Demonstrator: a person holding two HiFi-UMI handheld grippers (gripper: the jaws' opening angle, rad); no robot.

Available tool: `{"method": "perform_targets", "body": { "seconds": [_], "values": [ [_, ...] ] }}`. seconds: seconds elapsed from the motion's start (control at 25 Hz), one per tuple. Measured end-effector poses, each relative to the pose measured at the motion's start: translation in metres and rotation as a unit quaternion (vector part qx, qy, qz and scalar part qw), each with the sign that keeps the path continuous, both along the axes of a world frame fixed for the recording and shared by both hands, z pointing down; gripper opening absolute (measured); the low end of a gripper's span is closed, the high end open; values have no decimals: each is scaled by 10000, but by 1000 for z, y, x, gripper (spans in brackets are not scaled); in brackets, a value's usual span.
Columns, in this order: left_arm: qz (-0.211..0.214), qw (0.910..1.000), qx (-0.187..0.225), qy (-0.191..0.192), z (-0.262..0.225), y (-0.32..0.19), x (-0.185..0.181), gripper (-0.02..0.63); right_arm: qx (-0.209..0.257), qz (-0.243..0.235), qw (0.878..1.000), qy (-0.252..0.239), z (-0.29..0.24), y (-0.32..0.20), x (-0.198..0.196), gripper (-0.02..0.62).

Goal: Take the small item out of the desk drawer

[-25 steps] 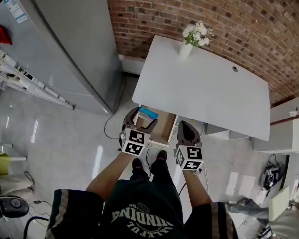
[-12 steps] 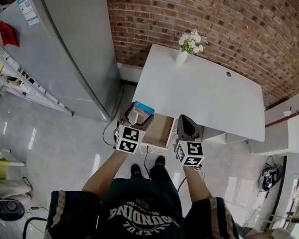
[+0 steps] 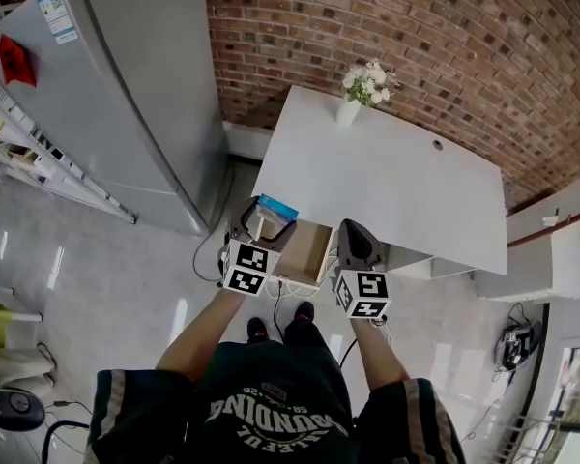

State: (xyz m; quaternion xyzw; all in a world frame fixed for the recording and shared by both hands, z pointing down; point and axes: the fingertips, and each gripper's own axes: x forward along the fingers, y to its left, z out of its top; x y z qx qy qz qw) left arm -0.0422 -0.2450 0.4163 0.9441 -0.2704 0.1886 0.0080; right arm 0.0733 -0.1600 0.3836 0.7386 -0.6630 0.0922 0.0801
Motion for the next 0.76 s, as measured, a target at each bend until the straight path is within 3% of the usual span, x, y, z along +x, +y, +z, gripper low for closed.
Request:
{"method": "perform_targets", "body": {
  "seconds": [0.76],
  "values": [
    [31, 9999, -101, -47, 11, 6, 9, 403, -62, 31, 10000, -63, 9, 6, 9, 23]
  ]
}}
